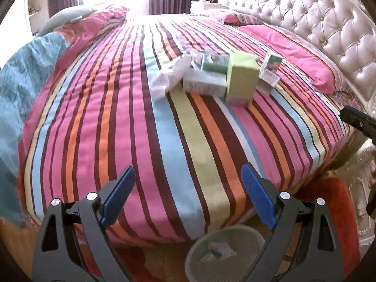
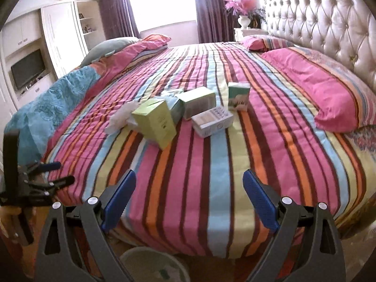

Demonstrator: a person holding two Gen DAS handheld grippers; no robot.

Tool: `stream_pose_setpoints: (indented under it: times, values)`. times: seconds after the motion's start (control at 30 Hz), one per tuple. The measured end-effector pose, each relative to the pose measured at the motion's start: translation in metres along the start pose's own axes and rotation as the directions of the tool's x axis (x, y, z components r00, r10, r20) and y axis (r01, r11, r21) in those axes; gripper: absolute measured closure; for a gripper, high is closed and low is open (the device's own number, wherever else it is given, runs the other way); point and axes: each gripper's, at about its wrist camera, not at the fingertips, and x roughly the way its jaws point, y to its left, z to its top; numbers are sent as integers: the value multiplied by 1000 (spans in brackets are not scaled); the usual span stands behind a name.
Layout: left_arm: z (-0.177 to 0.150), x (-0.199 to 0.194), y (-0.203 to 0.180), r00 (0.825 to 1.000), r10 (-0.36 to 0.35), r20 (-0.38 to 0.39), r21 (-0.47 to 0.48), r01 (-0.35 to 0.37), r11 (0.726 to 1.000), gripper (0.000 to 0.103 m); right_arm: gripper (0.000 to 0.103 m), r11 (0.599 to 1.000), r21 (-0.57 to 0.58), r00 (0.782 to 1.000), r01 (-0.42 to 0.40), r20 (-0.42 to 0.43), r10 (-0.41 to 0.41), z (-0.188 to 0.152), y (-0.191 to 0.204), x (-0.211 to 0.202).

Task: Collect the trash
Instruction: 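Raise both tools back toward the items on the bed, then grasp the clear plastic bag with the left tool while the right tool grasps the COSNORI box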

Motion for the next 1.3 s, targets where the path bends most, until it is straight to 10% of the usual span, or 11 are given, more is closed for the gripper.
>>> stream_pose_setpoints:
  times: [1.3]
  values:
    - [123,137,32,989,83,-125,183,-59,981,14,15,985,-163,970,-48,-242,7,72,-40,158]
